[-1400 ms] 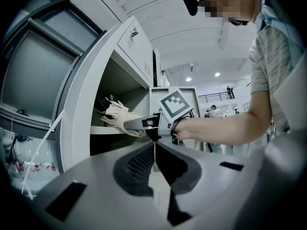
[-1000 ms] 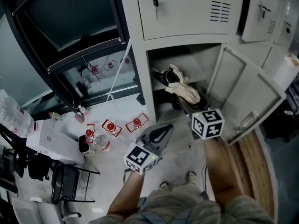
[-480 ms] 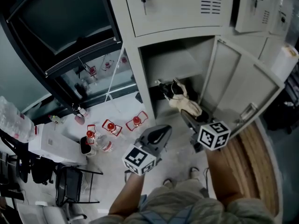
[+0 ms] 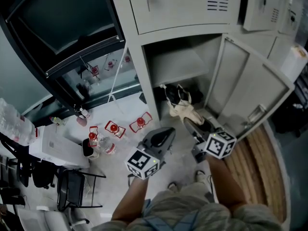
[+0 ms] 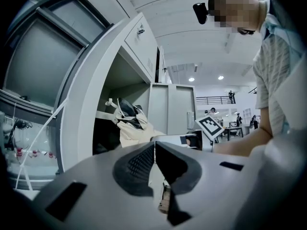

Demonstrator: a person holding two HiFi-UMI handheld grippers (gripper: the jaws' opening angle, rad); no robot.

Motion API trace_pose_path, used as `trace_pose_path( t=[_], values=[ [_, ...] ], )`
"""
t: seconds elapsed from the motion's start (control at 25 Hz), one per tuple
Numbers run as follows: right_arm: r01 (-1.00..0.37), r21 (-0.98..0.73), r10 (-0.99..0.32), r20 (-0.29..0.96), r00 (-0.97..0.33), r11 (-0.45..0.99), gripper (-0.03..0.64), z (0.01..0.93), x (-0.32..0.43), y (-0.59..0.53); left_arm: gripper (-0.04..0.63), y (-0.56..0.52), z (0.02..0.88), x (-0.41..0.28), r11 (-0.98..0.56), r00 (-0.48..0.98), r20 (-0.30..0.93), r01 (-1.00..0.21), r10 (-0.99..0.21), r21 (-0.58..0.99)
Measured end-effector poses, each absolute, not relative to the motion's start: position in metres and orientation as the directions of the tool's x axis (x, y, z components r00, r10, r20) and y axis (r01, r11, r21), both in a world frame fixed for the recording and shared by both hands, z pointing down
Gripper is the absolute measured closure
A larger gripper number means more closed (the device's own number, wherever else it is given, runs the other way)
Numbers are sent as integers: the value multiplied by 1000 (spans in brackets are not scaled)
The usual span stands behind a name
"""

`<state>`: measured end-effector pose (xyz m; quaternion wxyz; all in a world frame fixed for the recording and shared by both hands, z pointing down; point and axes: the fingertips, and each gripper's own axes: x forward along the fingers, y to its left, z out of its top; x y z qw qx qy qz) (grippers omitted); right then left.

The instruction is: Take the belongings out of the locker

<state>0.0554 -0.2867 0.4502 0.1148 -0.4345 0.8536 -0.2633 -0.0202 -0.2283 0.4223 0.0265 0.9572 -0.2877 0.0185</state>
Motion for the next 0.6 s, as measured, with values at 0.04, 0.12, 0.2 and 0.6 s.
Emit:
trace_pose_path(
  t=[0.04, 0.12, 0.2, 0.6],
  values=[
    [-680, -545, -799, 32, -601, 490, 357, 449, 54, -284, 592, -228, 423, -21, -832, 833, 53, -553, -551, 42],
    [-677, -536, -791, 29, -612, 504, 357, 447, 51, -278, 592, -229, 424, -21, -831, 832, 57, -554, -552, 44],
    [-673, -530, -783, 27, -621, 516, 357, 444, 49, -273, 592, -229, 425, -21, -832, 833, 58, -553, -551, 45],
    [-612, -555, -749, -32, -662, 564, 357, 424, 40, -245, 592, -224, 420, -16, -837, 839, 37, -544, -543, 58]
  ],
)
